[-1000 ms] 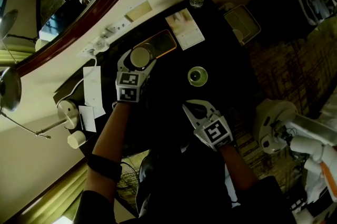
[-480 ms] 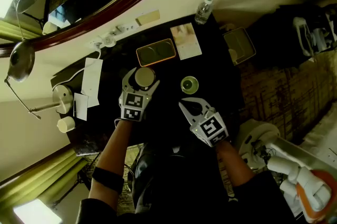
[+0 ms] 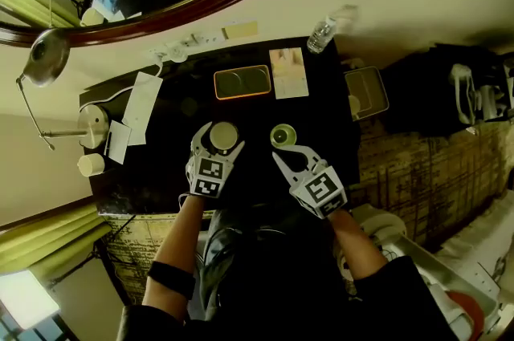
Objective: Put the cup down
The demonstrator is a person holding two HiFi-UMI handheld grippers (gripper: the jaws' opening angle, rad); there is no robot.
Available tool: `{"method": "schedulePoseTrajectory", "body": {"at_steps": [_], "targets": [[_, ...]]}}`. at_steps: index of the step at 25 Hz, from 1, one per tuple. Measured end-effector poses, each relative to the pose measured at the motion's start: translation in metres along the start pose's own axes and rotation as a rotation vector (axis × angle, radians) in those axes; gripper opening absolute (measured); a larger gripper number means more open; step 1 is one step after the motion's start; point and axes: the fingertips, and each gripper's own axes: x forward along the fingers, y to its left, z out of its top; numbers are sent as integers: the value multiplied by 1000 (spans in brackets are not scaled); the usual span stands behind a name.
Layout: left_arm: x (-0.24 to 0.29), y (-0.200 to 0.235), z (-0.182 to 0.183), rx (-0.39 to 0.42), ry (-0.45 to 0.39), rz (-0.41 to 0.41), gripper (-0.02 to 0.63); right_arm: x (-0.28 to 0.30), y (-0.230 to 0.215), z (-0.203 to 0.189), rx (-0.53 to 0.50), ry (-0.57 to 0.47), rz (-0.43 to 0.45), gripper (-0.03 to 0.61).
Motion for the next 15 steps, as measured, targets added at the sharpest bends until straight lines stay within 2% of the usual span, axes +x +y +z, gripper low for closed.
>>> {"method": "schedulePoseTrajectory", "body": {"at_steps": [6,15], "targets": [[6,-13,-21,-35,12,29,396,-7,-19,-6,-45,13,0,14],[15,-24,-49,-55,51,37,396,-13,-17,-5,-55,29,26,14]]}}
